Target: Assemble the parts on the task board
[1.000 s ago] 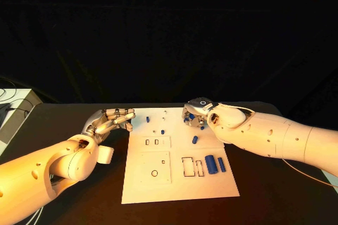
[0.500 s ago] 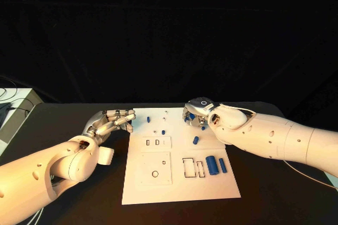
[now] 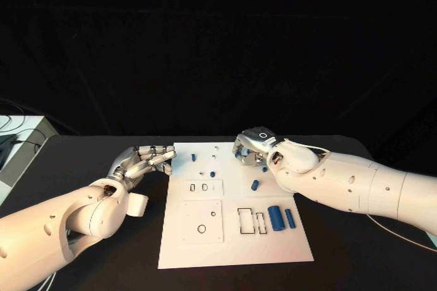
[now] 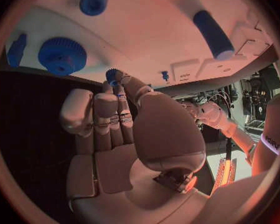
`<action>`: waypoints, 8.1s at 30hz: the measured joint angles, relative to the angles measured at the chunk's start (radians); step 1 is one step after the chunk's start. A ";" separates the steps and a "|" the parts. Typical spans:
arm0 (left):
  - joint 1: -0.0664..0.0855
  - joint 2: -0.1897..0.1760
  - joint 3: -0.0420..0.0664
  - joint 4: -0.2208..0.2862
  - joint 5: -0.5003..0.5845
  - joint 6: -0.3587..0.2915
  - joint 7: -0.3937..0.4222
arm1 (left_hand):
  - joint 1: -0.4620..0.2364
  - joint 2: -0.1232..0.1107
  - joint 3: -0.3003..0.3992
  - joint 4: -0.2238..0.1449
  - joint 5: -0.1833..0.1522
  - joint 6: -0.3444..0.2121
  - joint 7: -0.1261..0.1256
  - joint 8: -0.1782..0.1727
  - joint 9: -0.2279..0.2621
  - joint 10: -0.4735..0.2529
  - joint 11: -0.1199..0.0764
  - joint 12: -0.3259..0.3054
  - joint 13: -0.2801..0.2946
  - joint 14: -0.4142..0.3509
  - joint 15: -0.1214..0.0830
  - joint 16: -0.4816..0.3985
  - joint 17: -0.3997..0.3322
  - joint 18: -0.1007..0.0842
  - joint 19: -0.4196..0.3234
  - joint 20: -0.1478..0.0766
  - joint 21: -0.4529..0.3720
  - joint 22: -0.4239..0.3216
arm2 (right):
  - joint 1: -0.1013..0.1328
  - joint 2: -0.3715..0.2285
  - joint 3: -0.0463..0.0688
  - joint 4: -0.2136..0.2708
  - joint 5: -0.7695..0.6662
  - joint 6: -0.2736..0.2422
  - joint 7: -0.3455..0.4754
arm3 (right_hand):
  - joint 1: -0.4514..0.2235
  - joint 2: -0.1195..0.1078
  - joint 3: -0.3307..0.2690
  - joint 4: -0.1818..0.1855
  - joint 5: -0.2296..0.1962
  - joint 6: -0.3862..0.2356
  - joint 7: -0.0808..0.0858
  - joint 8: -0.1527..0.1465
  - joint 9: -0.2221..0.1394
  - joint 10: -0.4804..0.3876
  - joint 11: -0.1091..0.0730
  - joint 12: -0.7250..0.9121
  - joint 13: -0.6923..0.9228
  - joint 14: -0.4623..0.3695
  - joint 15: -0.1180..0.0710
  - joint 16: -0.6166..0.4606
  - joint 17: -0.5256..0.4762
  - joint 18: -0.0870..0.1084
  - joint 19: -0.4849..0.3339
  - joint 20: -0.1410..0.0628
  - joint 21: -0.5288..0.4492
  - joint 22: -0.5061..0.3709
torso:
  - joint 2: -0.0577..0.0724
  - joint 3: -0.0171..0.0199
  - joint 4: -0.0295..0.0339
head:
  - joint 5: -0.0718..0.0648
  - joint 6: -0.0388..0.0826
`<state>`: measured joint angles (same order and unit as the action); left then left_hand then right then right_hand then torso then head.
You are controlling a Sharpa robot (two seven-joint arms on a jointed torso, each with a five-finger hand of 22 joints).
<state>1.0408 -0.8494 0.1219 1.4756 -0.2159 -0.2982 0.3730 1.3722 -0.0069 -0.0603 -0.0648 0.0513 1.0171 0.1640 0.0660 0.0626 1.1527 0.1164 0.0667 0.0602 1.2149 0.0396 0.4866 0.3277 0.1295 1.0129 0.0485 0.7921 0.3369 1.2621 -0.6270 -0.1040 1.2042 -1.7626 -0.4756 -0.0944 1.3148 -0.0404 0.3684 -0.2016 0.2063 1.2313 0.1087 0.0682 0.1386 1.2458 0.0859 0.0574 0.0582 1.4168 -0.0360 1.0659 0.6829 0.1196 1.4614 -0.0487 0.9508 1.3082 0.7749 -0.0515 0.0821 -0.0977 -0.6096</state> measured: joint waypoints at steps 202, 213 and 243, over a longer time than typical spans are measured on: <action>-0.006 -0.022 0.053 0.040 -0.029 0.019 0.014 | 0.000 0.000 0.000 0.000 0.000 -0.007 0.000 0.000 0.000 -0.011 0.004 0.000 0.000 -0.030 0.016 -0.026 -0.023 0.000 -0.053 0.014 0.016 -0.040 | 0.023 -0.120 0.038 -0.027 0.341 0.117 -0.025 | -0.056 -0.069 -0.309 0.180 0.225 -0.179 0.025 0.001 -0.058 0.001 -0.059 0.961 1.194 0.023 -0.012 0.180 0.335 -0.021 0.003 -0.017 0.174 0.000 | 0.023 0.0006 0.0116 | -0.020 0.019; -0.006 -0.022 0.053 0.035 -0.029 0.019 0.013 | 0.000 0.000 0.000 0.000 0.000 -0.007 0.000 0.000 0.000 -0.018 0.003 0.000 0.000 -0.030 0.016 -0.026 -0.023 0.000 -0.053 0.014 0.016 -0.040 | 0.024 -0.121 0.039 -0.031 0.351 0.132 -0.025 | -0.103 -0.074 -0.313 0.198 0.272 -0.195 0.026 0.000 -0.058 -0.001 -0.057 0.956 1.188 0.023 -0.012 0.180 0.342 -0.021 0.007 -0.013 0.178 -0.001 | 0.024 0.0006 0.0115 | -0.023 0.017; -0.007 -0.022 0.053 0.027 -0.029 0.019 0.013 | 0.000 0.000 0.000 0.000 0.000 -0.007 0.000 0.000 0.000 -0.018 0.003 0.000 0.000 -0.030 0.016 -0.026 -0.024 0.000 -0.053 0.014 0.016 -0.042 | 0.025 -0.117 0.040 -0.036 0.352 0.155 -0.031 | -0.104 -0.051 -0.250 0.116 0.334 -0.181 0.024 -0.002 -0.058 -0.017 -0.055 0.945 1.174 0.023 -0.012 0.180 0.361 -0.035 0.007 -0.013 0.193 -0.001 | 0.023 -0.0007 0.0116 | -0.024 0.015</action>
<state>1.0342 -0.8710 0.1749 1.5028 -0.2452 -0.2793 0.3858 1.3722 -0.0069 -0.0604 -0.0648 0.0513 1.0098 0.1640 0.0660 0.0626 1.1348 0.1197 0.0667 0.0601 1.1846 0.0554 0.4607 0.3035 0.1296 0.9595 0.0626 0.8085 0.2951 1.2874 -0.7443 -0.0638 1.1683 -1.4107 -0.3202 -0.1249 1.2111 -0.0911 0.1181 -0.0861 0.5406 1.0500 0.1328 0.0661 0.0802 1.2291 0.0306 1.0025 1.2319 1.4398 -0.0483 1.2460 1.0439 0.0849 1.4679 -0.0620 1.1441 1.3072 0.7983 -0.0522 0.0937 -0.1215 -0.5941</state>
